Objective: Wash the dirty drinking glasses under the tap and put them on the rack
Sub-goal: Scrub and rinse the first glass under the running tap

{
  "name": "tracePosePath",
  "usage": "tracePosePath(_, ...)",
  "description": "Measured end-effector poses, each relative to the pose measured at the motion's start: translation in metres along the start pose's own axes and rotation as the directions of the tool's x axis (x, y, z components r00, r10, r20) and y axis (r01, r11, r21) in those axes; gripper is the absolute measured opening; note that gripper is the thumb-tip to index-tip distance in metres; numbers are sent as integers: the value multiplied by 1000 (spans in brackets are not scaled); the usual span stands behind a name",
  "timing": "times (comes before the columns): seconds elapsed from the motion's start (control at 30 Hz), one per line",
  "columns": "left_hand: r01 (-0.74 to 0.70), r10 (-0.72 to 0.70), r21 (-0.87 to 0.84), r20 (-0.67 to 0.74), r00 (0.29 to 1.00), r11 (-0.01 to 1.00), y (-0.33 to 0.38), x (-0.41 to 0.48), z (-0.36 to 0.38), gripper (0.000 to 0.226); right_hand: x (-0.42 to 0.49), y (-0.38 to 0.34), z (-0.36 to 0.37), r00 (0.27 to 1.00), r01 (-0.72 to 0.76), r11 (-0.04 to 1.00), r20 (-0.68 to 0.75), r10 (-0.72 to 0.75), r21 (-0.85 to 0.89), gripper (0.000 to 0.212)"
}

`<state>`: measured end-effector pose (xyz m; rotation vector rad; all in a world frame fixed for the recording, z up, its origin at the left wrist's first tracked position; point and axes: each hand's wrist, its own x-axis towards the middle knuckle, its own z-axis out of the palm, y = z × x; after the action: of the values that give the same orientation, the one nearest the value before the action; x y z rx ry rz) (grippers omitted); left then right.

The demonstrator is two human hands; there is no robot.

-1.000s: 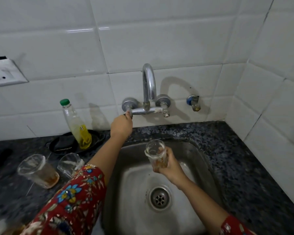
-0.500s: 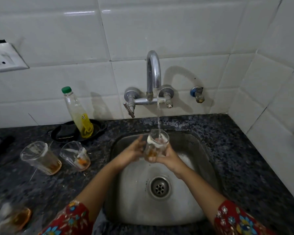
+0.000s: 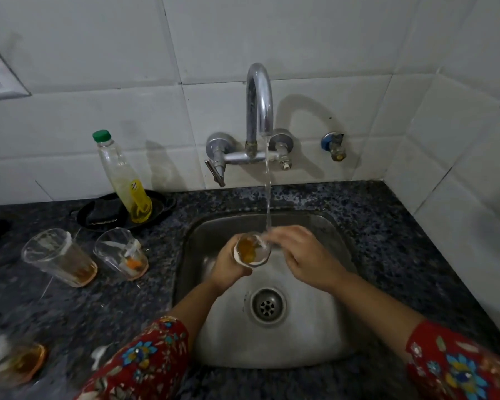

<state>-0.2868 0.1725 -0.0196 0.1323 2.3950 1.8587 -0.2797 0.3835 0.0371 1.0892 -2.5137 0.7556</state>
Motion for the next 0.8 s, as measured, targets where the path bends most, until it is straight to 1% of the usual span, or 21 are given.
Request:
tracePosePath(0.03,7,-7,-10,-4,1000,1000,-3,5,0,70,1,8,1,975,184,965,162,-154,-187,65)
tracePosePath(0.07,0,0,-10,0,1000,1000,-6,10,0,69,2,16,1,923,331,889,303,-235,-317,65)
tracePosePath(0.13,-33,33,14,3,999,999,-9,16,1,62,9,25,2,852,493,737,429,-301,-461,60)
tracePosePath(0.17,-32,32,29,-2,999,999,-10,19,3,60,14,25,1,839,520,709,441,-318,-477,55)
tracePosePath(0.2,-29,30,42,-16,999,999,-8,19,7,57,18,20,3,852,492,733,434,-293,-471,51)
tracePosePath(0.23,-41,43,52,-45,998,998,-7,20,12,53,24,12,5,882,406,795,422,-211,-451,50)
tracePosePath(0.27,-59,64,59,-79,995,996,-5,20,18,49,31,1,9,897,237,882,440,-37,-408,52)
tracePosePath(0.3,-75,83,72,-110,990,995,-5,20,24,48,38,-11,13,844,4,923,496,202,-384,52)
tracePosePath(0.33,-83,93,82,-133,987,993,-3,20,30,48,43,-21,17,744,-205,900,536,399,-385,52)
tracePosePath(0.37,-88,101,91,-142,985,992,-1,19,32,50,46,-22,23,684,-276,876,560,468,-396,50)
tracePosePath(0.4,-76,88,92,-132,987,993,0,20,33,52,48,-21,23,684,-250,888,580,443,-385,47)
tracePosePath(0.47,-33,36,134,-20,999,990,4,23,25,51,49,-8,9,711,-21,932,650,268,-362,36)
tracePosePath(0.53,-57,-3,340,174,985,939,10,28,15,46,50,12,-8,661,298,876,744,97,-378,27)
tracePosePath(0.57,-81,-4,372,222,975,925,12,31,11,47,51,16,-13,641,372,840,764,76,-395,26)
tracePosePath(0.6,-92,12,354,221,975,931,13,34,9,49,52,15,-14,645,350,845,758,96,-405,25)
tracePosePath(0.63,-79,24,314,176,984,946,15,36,10,48,55,11,-10,655,246,886,741,147,-393,23)
tracePosePath(0.67,-65,37,289,101,994,955,16,34,12,44,58,6,-6,661,74,933,718,220,-353,21)
tracePosePath(0.7,-53,47,268,32,998,962,18,30,14,40,62,3,-1,634,-136,952,715,295,-273,21)
tracePosePath(0.73,-51,54,244,-2,999,968,17,28,16,39,65,1,2,609,-318,932,717,339,-171,22)
tracePosePath(0.77,-57,62,207,-14,998,977,18,25,18,40,66,-1,2,626,-411,909,706,331,-62,24)
tracePosePath(0.8,-46,46,164,2,999,985,18,23,17,45,67,-2,-1,670,-382,924,688,278,-2,26)
